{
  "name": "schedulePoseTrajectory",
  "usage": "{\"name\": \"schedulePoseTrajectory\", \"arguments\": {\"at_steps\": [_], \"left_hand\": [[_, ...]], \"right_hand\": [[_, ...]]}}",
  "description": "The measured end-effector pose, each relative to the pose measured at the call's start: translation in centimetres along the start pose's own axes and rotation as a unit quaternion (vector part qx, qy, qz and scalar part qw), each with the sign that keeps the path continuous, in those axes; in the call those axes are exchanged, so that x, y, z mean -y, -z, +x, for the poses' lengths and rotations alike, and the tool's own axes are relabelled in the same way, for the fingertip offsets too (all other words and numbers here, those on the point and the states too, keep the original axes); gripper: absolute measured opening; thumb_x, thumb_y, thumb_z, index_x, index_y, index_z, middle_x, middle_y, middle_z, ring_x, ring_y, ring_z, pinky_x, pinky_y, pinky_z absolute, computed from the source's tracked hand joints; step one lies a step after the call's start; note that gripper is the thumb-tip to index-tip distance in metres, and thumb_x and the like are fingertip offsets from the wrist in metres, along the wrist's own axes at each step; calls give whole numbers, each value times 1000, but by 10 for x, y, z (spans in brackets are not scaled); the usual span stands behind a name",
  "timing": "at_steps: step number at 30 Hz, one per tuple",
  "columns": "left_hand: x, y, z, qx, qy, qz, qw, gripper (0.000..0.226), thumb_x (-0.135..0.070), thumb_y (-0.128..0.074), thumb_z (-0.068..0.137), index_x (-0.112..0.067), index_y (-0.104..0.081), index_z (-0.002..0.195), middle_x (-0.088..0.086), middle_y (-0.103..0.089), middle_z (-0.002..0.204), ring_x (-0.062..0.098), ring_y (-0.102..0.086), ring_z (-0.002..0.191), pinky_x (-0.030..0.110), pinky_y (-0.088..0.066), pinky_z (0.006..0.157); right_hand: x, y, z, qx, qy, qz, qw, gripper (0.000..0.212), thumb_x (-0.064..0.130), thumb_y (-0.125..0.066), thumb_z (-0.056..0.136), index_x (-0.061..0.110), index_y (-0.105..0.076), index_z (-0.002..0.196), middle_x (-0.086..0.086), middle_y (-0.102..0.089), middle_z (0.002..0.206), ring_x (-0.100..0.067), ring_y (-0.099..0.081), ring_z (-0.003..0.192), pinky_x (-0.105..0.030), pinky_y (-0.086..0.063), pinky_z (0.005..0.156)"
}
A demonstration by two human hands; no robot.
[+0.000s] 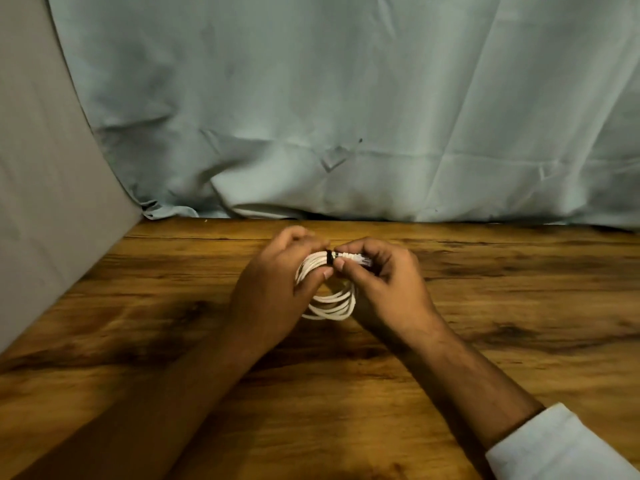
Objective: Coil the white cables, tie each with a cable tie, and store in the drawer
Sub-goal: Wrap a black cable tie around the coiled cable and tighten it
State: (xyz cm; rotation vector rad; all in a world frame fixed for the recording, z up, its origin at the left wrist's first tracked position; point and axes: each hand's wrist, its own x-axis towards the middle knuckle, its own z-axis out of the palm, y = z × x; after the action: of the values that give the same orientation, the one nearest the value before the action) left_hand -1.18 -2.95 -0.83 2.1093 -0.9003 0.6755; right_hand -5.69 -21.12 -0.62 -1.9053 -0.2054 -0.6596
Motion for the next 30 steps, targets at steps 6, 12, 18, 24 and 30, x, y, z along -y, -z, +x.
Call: {"name": "schedulePoseTrajectory", "arguments": {"at_steps": [6, 12, 18, 24, 30], "left_hand": [[1, 0, 1, 2, 71, -115, 991, 21, -23, -71, 94, -20, -74, 115, -9, -76, 98, 2, -71, 87, 26, -59, 75], [0, 1, 4, 71, 226, -340, 910, 13, -15, -66, 97, -13, -71, 109, 6, -78, 91, 18, -75, 84, 31, -60, 76], [-11, -1, 2, 61, 265, -402, 874, 14, -9, -60, 99, -3, -66, 111, 5, -73, 84, 12, -66, 69, 23, -55, 66], [-27, 0, -5, 92, 228, -409, 879, 23, -9, -61, 99, -4, -64, 122, 15, -77, 103, 20, -72, 83, 27, -60, 75], [-65, -13, -12, 158, 225, -413, 868, 19, -12, -63, 99, -12, -66, 117, 5, -78, 98, 14, -74, 83, 23, -57, 68]], "right_hand": [[0, 0, -2, 11, 5, 9, 1000, 12, 10, -76, 93, 15, -80, 103, 3, -81, 94, -16, -77, 88, -46, -64, 82], [-5, 1, -1, 34, -21, 65, 997, 14, 11, -74, 95, 11, -78, 108, -6, -80, 99, -28, -77, 95, -57, -61, 88], [0, 6, -6, 76, -3, 13, 997, 14, 21, -67, 101, 17, -70, 114, -2, -78, 103, -21, -75, 96, -53, -60, 87], [9, 17, -24, 25, -12, -24, 999, 8, 27, -62, 103, 22, -67, 102, -1, -77, 93, -21, -75, 87, -58, -59, 79], [20, 63, -51, -43, -7, -15, 999, 7, 20, -64, 103, 19, -70, 106, -4, -77, 97, -25, -74, 91, -51, -61, 80]]}}
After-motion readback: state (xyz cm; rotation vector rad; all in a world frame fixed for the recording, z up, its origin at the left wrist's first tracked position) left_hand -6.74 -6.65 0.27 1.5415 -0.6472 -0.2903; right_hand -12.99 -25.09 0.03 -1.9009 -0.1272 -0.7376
